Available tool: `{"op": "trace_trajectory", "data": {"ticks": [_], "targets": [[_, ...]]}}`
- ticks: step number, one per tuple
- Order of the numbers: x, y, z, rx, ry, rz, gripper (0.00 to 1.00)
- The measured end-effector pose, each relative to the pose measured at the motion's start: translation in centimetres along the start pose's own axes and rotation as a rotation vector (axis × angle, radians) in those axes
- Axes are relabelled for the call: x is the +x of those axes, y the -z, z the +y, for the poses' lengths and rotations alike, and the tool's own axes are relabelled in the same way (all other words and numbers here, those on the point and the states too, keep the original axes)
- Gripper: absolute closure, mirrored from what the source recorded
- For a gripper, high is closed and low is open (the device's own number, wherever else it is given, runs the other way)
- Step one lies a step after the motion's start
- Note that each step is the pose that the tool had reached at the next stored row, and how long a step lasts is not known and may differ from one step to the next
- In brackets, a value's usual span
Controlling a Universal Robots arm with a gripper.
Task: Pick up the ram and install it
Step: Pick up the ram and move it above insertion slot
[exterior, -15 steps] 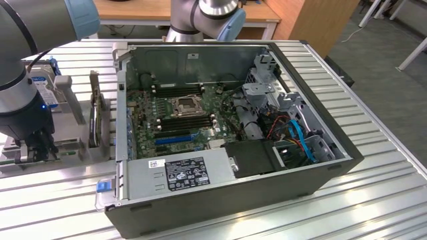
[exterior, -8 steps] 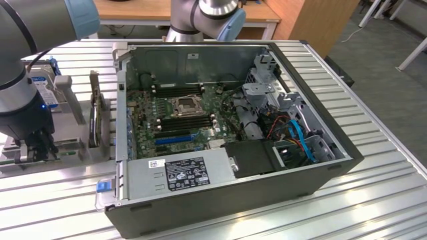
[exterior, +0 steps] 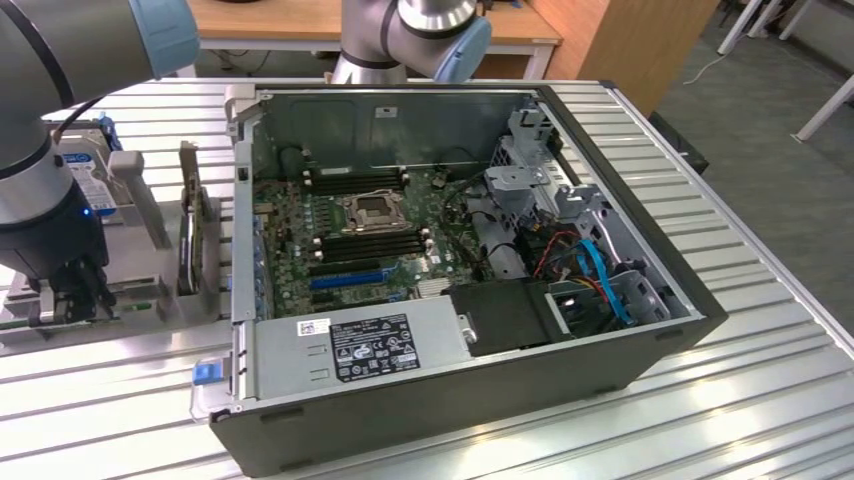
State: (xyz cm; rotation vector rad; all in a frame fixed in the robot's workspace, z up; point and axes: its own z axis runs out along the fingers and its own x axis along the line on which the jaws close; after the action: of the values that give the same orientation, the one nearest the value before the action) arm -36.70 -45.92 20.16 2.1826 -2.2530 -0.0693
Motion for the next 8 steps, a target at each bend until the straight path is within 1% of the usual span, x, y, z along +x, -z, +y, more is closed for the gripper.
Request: {"op": "trace_trajectory", "data": {"ticks": [8], "targets": [[0.00,0.05,0.00,0.0001,0.000,-0.0001,0.78]]}}
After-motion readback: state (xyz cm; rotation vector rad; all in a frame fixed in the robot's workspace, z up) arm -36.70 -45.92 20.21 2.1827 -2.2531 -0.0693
